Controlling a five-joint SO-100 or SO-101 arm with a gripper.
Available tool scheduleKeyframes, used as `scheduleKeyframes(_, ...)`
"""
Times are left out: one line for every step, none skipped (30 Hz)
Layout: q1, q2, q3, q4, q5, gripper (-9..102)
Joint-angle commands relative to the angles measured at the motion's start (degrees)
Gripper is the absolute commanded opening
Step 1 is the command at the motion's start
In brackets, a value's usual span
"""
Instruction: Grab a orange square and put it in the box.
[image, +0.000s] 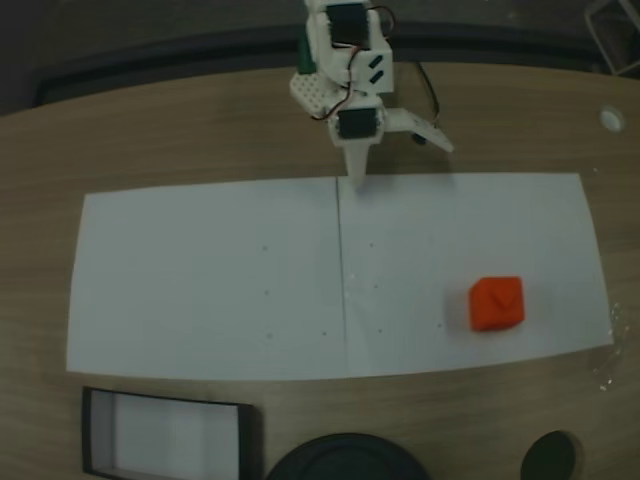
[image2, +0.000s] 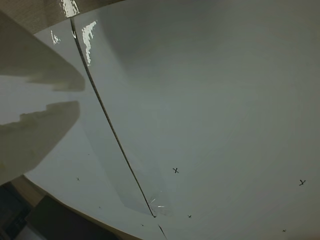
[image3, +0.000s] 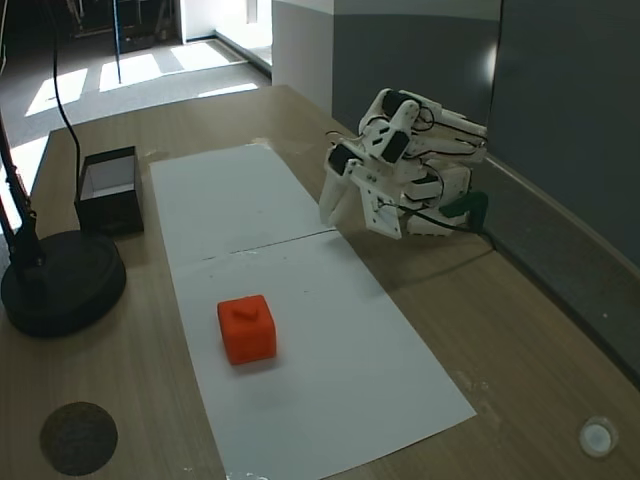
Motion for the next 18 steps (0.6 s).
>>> scheduleKeyframes(-0.8,1.1,-3.7,0.5,-0.1,0)
scheduleKeyframes(-0.8,1.1,-3.7,0.5,0.1,0)
scheduleKeyframes(-0.8,1.1,-3.7,0.5,0.2,0)
scheduleKeyframes(-0.8,1.1,-3.7,0.5,0.2,0)
scheduleKeyframes(-0.8,1.1,-3.7,0.5,0.3,0)
scheduleKeyframes(-0.6,1.1,-3.7,0.5,0.3,0)
scheduleKeyframes(-0.5,1.1,-3.7,0.5,0.3,0)
scheduleKeyframes(-0.5,1.1,-3.7,0.5,0.4,0)
scheduleKeyframes(-0.4,1.1,-3.7,0.5,0.4,0)
scheduleKeyframes(-0.4,1.1,-3.7,0.5,0.4,0)
scheduleKeyframes(-0.4,1.1,-3.7,0.5,0.4,0)
scheduleKeyframes(-0.4,1.1,-3.7,0.5,0.4,0)
scheduleKeyframes(-0.4,1.1,-3.7,0.5,0.4,0)
scheduleKeyframes(-0.4,1.1,-3.7,0.5,0.4,0)
scheduleKeyframes(-0.4,1.1,-3.7,0.5,0.4,0)
scheduleKeyframes(-0.4,1.1,-3.7,0.5,0.4,0)
scheduleKeyframes(-0.4,1.1,-3.7,0.5,0.4,0)
scheduleKeyframes(-0.4,1.1,-3.7,0.5,0.4,0)
